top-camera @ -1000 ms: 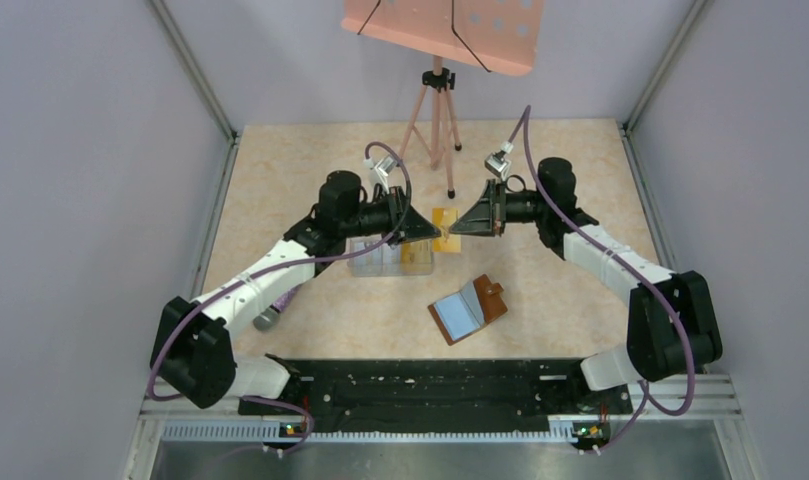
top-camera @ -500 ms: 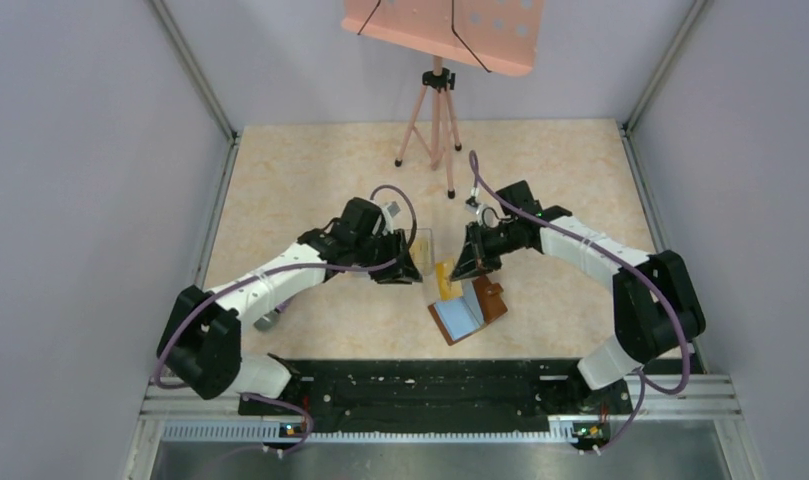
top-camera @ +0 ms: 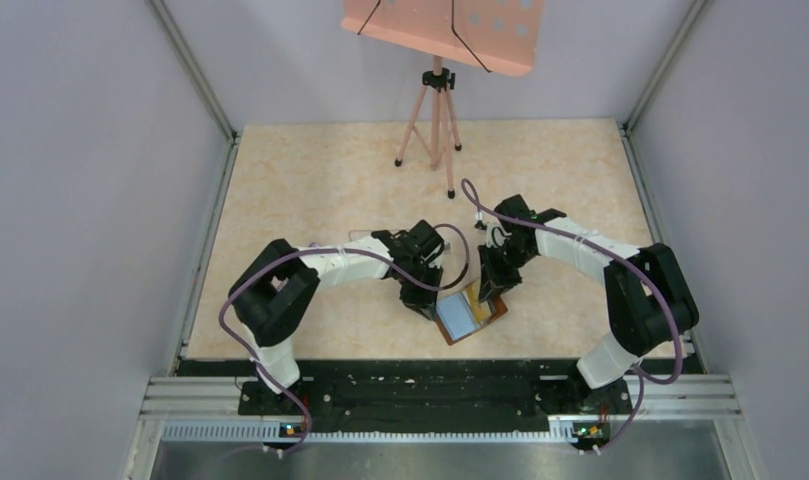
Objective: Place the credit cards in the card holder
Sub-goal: Insert the credit card into the card holder.
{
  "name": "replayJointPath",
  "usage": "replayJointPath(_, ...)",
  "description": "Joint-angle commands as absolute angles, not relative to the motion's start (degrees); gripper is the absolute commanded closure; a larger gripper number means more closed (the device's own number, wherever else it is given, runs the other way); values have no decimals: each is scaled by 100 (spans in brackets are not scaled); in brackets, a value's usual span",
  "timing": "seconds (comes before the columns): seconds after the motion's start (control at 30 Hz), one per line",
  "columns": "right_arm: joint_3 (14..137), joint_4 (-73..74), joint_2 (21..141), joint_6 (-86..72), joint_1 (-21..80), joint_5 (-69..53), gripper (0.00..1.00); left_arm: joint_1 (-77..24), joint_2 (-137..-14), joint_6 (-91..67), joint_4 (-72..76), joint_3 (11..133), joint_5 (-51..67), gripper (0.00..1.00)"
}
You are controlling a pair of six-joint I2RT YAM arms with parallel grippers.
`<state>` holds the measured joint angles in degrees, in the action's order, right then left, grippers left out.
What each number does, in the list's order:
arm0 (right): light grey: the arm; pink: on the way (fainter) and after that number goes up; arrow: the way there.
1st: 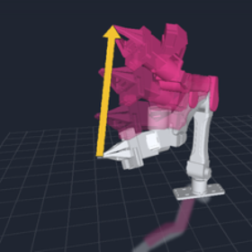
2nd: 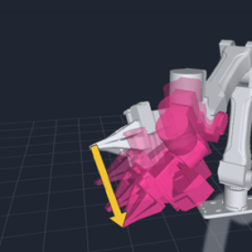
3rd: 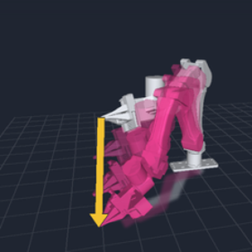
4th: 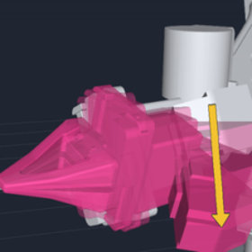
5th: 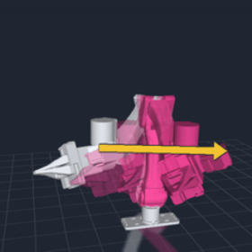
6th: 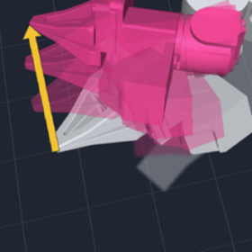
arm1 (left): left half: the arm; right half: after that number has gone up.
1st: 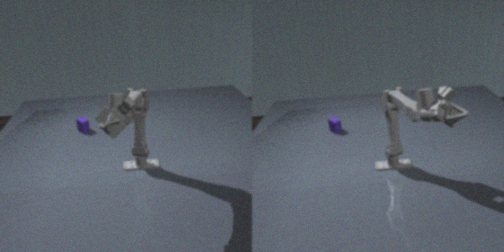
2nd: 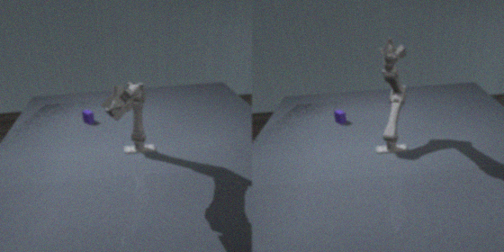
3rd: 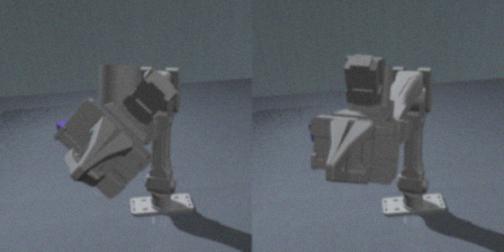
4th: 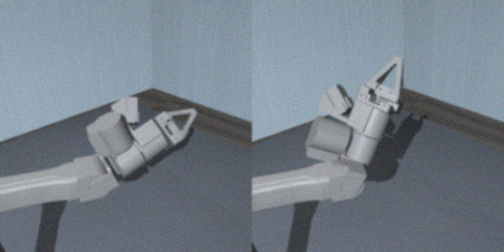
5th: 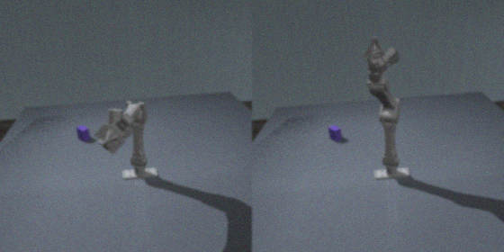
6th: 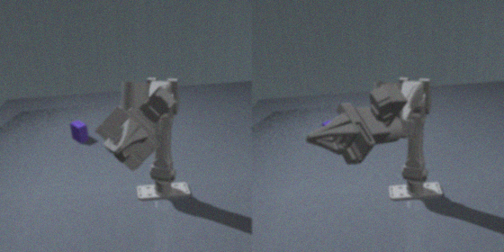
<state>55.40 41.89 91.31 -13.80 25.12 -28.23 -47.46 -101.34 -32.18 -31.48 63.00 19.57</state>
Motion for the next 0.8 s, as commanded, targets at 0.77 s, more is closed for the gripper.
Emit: replayJointPath(0.77, 4830, 3823, 8705, -1570, 2057, -3038, 100, -4834, -11515, -2699, -3678, 7835, 1424, 93)
